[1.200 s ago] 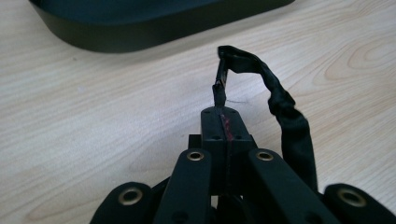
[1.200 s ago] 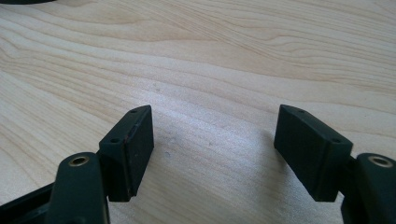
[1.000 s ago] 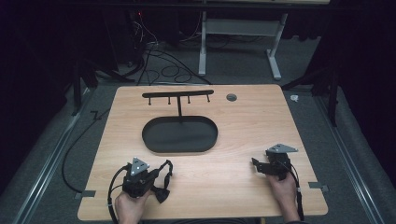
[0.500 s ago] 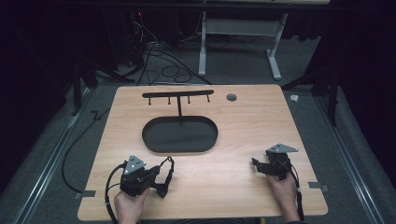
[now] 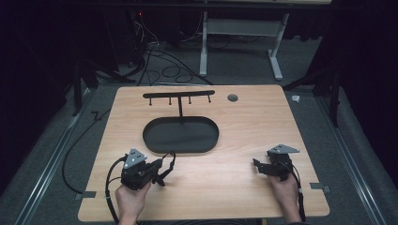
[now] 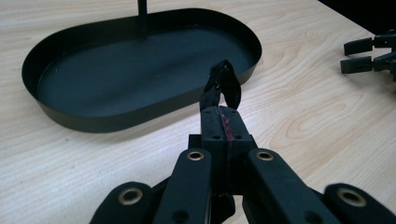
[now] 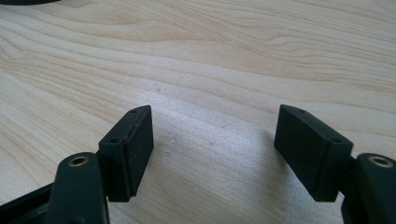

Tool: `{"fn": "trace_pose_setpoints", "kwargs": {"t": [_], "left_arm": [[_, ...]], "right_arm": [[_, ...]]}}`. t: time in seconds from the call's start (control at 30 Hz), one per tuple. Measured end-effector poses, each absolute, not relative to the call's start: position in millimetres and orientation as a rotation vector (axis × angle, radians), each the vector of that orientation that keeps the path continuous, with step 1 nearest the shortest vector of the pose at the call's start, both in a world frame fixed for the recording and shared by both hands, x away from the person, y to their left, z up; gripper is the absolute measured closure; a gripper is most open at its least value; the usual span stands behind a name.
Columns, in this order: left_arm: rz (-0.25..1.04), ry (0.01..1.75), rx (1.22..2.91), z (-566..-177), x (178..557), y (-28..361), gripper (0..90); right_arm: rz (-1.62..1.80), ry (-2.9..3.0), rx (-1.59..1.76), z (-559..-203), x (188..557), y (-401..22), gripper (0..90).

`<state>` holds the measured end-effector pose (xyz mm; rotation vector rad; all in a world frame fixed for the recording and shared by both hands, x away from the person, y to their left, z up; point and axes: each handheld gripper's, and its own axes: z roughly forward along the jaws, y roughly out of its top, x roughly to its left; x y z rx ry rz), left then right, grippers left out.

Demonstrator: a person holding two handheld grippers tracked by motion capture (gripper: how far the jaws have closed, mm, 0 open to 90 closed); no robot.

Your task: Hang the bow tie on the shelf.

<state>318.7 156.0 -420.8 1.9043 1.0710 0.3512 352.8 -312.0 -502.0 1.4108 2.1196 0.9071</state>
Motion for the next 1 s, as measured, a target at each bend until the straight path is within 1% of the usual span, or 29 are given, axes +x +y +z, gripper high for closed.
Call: {"fn": "trace_pose_setpoints", "kwargs": {"t": [0.77, 0.9, 1.0], "left_arm": [[0.351, 1.037, 1.87, -397.9, 344.2, 157.3, 90.0], [0.319, 1.034, 1.849, -394.3, 348.5, 158.6, 90.0], [0.329, 1.03, 1.862, -391.6, 351.0, 157.8, 89.9]], "right_arm": [[0.906, 2.119, 1.413, -501.9, 352.6, -311.7, 29.4], [0.907, 2.119, 1.413, -501.9, 352.6, -311.8, 29.4], [0.906, 2.12, 1.412, -501.9, 352.6, -311.7, 29.4]]}}
